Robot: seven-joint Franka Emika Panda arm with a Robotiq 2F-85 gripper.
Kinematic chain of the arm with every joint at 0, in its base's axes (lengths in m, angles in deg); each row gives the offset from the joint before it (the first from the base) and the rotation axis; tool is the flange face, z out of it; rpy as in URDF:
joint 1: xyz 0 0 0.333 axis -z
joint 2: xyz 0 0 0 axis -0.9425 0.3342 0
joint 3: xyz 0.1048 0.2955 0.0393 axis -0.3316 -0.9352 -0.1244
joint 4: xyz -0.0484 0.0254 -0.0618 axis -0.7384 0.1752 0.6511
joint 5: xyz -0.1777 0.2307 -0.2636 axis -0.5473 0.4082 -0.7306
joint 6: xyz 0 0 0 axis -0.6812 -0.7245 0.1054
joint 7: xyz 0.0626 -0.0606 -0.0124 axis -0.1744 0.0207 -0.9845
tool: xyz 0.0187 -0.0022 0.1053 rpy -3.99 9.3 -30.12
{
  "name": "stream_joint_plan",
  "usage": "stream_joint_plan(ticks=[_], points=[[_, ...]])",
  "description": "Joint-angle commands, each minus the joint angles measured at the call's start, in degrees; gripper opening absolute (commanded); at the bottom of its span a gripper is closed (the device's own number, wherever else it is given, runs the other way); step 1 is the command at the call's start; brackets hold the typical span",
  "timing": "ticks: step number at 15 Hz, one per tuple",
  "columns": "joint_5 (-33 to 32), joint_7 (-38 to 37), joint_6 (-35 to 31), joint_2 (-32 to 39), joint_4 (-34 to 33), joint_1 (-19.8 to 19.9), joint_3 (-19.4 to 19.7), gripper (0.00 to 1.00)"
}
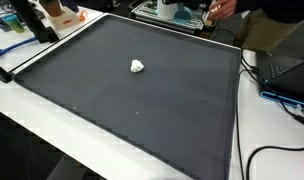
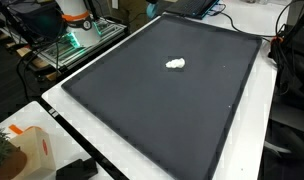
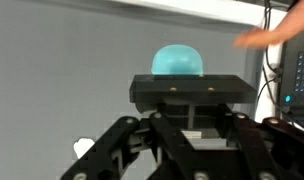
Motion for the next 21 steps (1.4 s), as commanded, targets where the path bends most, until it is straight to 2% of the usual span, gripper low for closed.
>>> stream_joint_plan(ticks=[1, 2, 3, 4, 6, 8, 10, 13, 15, 18, 19, 20, 21], points=[[8.3, -0.3, 6.8, -10.2, 7.0, -0.2, 1.9, 0.22], [10.1, -0.9, 8.9, -12.2, 8.0, -0.4, 2.0, 0.22], [12.1, -1.6, 10.4, -14.4, 9.0, -0.4, 2.1, 0.72], [12.3, -2.8, 10.7, -16.3, 10.1, -0.2, 1.8, 0.72], [14.5, -4.8, 9.6, -19.9, 12.6, 0.5, 1.5, 0.86], [12.9, -7.6, 7.5, -22.5, 14.5, 1.9, 0.6, 0.99], [9.2, -8.6, 2.5, -23.0, 16.0, 3.6, -0.7, 1.0], [1.9, -5.5, -10.4, -19.4, 18.8, 5.1, -1.6, 1.0], [-2.2, -5.4, -20.9, -18.6, 23.3, 4.8, -2.6, 1.0], [-4.1, -7.0, -36.0, -19.2, 31.3, 7.9, -9.0, 1.0], [-4.5, -9.0, -41.1, -12.3, 26.4, 9.7, -12.6, 1.0], [-4.5, -10.9, -46.6, -12.0, 28.0, 11.1, -15.8, 1.0], [-5.7, -9.7, -40.3, -15.1, 28.3, 5.3, -7.5, 1.0]])
